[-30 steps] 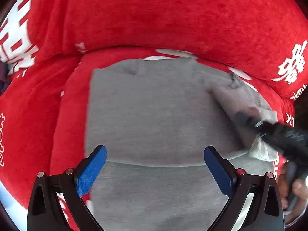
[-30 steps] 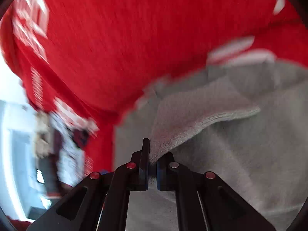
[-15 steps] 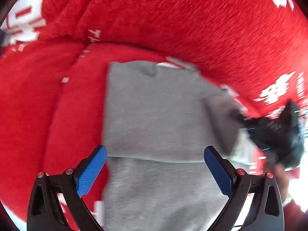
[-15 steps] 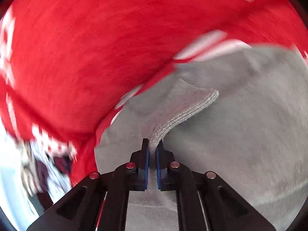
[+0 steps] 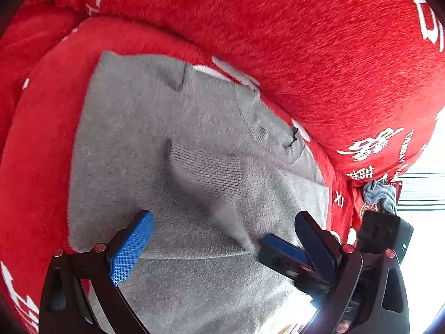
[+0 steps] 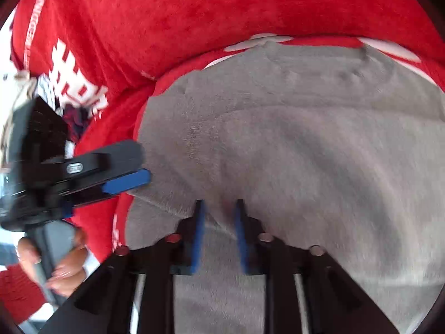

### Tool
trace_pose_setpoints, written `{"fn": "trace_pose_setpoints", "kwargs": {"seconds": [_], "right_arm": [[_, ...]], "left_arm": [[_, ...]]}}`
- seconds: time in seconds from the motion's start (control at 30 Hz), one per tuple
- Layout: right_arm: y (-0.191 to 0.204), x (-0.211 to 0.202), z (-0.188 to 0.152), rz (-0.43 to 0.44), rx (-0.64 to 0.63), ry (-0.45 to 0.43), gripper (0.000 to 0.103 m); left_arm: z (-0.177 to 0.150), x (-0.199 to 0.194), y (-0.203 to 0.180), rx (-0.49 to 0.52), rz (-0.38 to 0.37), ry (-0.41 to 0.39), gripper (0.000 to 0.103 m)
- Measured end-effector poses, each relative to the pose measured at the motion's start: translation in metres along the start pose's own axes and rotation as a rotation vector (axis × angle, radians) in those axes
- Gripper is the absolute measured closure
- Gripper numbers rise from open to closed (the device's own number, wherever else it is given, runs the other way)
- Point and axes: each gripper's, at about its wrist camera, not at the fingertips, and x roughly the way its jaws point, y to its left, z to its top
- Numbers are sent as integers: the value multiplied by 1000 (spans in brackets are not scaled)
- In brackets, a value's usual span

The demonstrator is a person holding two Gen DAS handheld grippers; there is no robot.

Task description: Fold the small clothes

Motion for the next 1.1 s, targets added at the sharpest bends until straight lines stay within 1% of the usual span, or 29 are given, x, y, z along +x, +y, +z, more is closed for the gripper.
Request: {"fn": "trace_pose_setpoints", "kwargs": {"seconds": [0.07, 0.13, 0.17, 0.2, 0.23, 0.27, 0.3, 0.33, 0.4, 0.43, 0.47, 0.5, 0.53, 0.57, 0.63, 0.7, 0.77, 0.8, 0.87, 0.97, 1.03, 1.1], "right_arm": [[-28, -24, -13, 23, 109, -39, 62], [-64, -48, -29, 18, 255, -81, 62], [-72, -52, -35, 19, 312, -98, 62], [-96, -64, -45, 20, 414, -130, 62], [-114, -76, -54, 16, 488, -158, 62], [-137, -89, -66, 6, 586, -204, 62], [-153, -99, -73, 0, 651, -237, 62], [-171, -110, -81, 0, 725, -280, 62], [-191, -119, -87, 12, 808, -328, 63], [-203, -121, -89, 33, 855, -354, 65], [-208, -121, -90, 46, 877, -368, 74], [-214, -123, -88, 46, 889, -375, 97], [-216, -125, -85, 40, 877, -376, 97], [-214, -130, -79, 33, 833, -379, 97], [-205, -139, -67, -3, 706, -369, 97], [-200, -136, -61, -38, 646, -335, 97], [-202, -125, -59, -82, 619, -295, 97], [-207, -121, -60, -80, 622, -284, 97], [-216, -118, -63, -45, 631, -286, 97], [-214, -125, -66, -55, 591, -270, 97], [-214, -131, -69, -66, 567, -244, 95], [-206, -128, -66, -96, 547, -218, 94]], "left_arm": [[0, 5, -4, -4, 1, 7, 2], [1, 8, -9, 7, 10, 2, 2], [2, 7, -9, 14, 13, 0, 2], [2, 8, -12, 21, 27, -2, 10], [3, 9, -15, 32, 54, 0, 38], [4, 12, -15, 43, 68, 18, 54], [4, 17, -14, 43, 78, 46, 79], [4, 18, -12, 37, 82, 53, 84], [2, 16, -11, 52, 109, 36, 84], [0, 13, -13, 71, 124, 23, 84], [0, 10, -15, 84, 133, 12, 84], [-1, 5, -19, 98, 138, -1, 84], [-2, 1, -21, 111, 141, -14, 93], [-4, -4, -25, 129, 143, -23, 95], [-9, -9, -28, 157, 157, -36, 95], [-13, -5, -24, 162, 171, -26, 95], [-19, 2, -14, 151, 197, -2, 95], [-22, 3, -10, 154, 209, 2, 95], [-30, 4, -4, 163, 230, 8, 95], [-37, -5, -2, 168, 244, 1, 94], [-39, -12, -4, 182, 296, -17, 94], [-39, -19, -6, 195, 310, -20, 94]]}}
